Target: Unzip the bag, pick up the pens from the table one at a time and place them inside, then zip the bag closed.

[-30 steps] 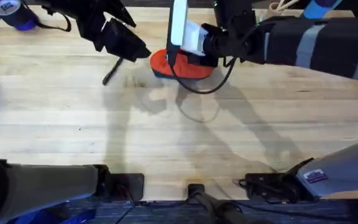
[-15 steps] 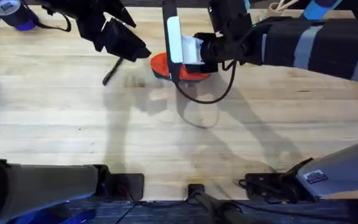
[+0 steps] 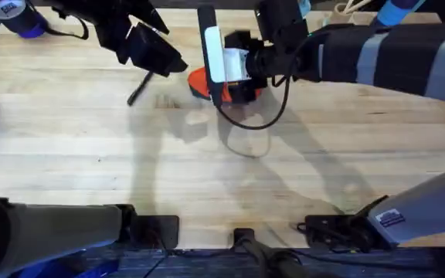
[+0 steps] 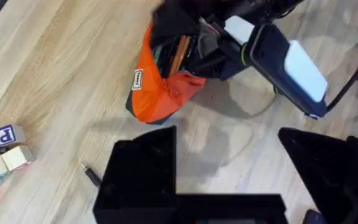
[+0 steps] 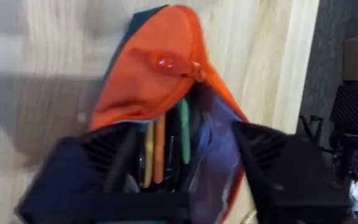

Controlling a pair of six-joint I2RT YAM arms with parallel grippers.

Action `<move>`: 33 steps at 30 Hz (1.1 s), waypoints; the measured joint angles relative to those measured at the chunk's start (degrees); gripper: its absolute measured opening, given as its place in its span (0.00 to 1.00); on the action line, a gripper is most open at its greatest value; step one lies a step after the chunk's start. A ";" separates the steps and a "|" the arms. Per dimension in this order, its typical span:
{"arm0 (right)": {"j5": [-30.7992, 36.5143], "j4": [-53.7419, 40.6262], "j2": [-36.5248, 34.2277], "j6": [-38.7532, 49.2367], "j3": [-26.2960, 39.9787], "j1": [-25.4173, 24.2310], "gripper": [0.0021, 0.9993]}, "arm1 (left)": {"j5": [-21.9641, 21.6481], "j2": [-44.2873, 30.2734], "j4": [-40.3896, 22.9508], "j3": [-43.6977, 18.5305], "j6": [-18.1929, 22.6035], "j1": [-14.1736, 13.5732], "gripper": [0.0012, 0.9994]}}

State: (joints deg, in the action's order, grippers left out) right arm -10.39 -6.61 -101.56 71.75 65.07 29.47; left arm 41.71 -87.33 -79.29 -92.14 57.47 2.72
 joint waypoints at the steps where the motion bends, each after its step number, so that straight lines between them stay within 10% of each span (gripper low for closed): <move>1: 0.00 0.19 0.02 -0.25 0.10 0.00 0.95 | 0.00 0.00 0.00 0.00 0.00 0.00 0.99; 20: 0.44 -1.19 4.06 -20.56 0.38 -1.29 1.00 | -0.68 0.00 0.04 0.00 -0.05 0.02 0.99; 33: 0.02 -2.45 17.03 -44.31 0.38 -6.72 1.00 | -16.00 -0.06 7.76 0.00 -11.33 1.18 0.99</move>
State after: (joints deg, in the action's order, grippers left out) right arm -10.37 -9.06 -84.53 27.44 65.45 22.75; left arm 25.71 -87.39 -71.53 -92.14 46.14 3.90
